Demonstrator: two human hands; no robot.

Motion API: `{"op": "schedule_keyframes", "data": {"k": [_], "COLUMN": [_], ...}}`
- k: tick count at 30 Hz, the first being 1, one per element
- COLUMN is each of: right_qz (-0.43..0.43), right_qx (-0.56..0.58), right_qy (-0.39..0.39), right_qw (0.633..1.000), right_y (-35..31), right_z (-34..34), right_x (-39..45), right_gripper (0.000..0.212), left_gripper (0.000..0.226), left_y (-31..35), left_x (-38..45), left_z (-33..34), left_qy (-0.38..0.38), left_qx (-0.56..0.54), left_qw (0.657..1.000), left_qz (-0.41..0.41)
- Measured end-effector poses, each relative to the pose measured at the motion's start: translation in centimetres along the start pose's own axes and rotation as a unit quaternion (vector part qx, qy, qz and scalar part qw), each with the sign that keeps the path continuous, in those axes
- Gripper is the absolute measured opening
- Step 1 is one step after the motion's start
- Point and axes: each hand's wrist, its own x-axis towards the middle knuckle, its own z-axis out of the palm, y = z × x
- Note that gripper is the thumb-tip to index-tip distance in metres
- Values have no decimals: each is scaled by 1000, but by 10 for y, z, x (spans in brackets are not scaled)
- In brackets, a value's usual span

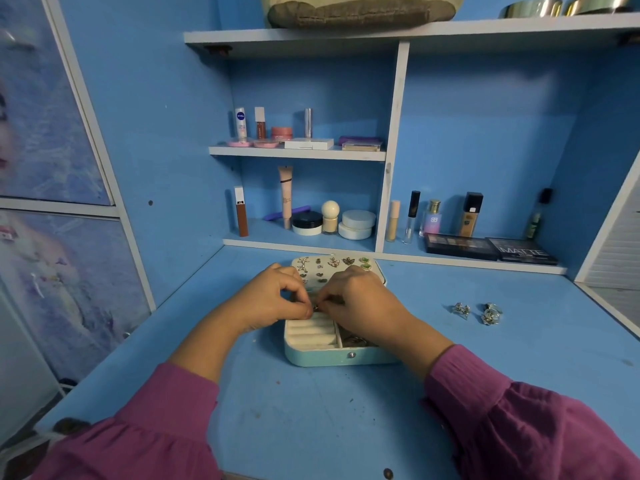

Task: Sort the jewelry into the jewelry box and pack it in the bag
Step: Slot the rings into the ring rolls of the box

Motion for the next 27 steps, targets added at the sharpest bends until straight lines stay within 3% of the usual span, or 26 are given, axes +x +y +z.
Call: {"op": "schedule_keyframes", "data": {"k": [9,18,22,27], "right_qz": [38,106,168,276], "right_qx": [16,145,198,205], "right_qy": [-11,-8,34,160], "right_qw": [999,984,965,925], "right_y": [0,7,20,53], "right_z": [-4,-13,-18,-23], "right_x": [-2,-4,-3,-1], "right_gripper": [18,10,8,12], "left_gripper": [25,22,22,14], "left_y": [-1,2,2,5], "left_x": [1,2,5,12], "left_z": [-1,0,3,11], "left_qy": [-9,-4,10,78], "left_qx": [-13,-47,-73,-134], "left_qw": [1000,999,997,987], "left_qz": [-12,-18,-10,-51]}}
